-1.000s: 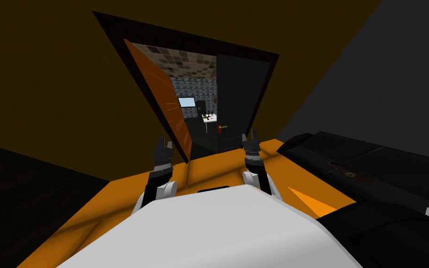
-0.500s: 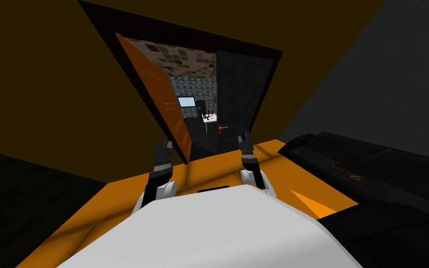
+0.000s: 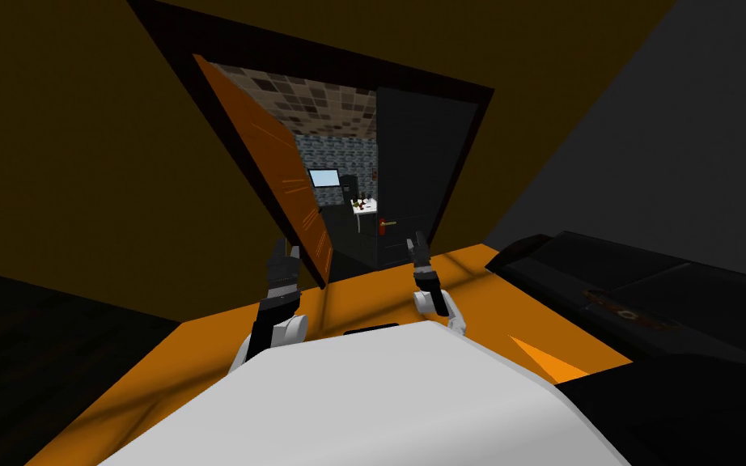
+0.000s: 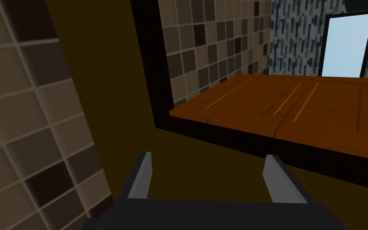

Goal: Push the door open

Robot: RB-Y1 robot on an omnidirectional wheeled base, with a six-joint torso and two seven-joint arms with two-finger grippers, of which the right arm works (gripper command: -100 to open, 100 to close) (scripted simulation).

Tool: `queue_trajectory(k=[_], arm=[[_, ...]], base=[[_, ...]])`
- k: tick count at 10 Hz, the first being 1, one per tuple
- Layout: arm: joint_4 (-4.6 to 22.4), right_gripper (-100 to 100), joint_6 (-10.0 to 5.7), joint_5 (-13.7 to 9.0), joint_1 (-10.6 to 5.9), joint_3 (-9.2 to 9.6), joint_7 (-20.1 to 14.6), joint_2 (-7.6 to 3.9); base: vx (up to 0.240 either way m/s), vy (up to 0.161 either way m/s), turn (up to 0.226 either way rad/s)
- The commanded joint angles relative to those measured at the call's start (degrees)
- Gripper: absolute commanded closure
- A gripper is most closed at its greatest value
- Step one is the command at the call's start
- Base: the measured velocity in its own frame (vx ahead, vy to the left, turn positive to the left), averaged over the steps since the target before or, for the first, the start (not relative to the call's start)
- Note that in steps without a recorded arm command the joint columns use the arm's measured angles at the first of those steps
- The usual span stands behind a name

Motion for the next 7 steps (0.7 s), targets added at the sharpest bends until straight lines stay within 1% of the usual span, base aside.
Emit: queue_trajectory(k=[1, 2, 3, 4, 5, 6, 7], arm=[[1.65, -100, 0.53, 0.1, -0.93, -0.27, -0.75, -0.61], [3.83, -100, 0.53, 0.49, -2.52, -0.35, -1.36, -1.1], [4.42, -100, 0.53, 0.49, -2.52, -0.35, -1.36, -1.1], [6.47, -100, 0.54, 0.88, -4.12, -0.43, -1.98, -1.6], [7.2, -100, 0.54, 0.88, -4.12, -0.43, -1.98, -1.6], [9.34, -100, 0.54, 1.29, -5.81, -0.52, -2.64, -2.1], [10.13, -100, 0.54, 1.29, -5.81, -0.52, -2.64, -2.1]], base=[[0.071, -0.021, 0.004], [0.062, -0.02, 0.0], [0.048, -0.014, 0.003], [0.059, -0.013, 0.001], [0.046, -0.012, 0.003], [0.05, -0.018, -0.001], [0.043, -0.014, 0.005]])
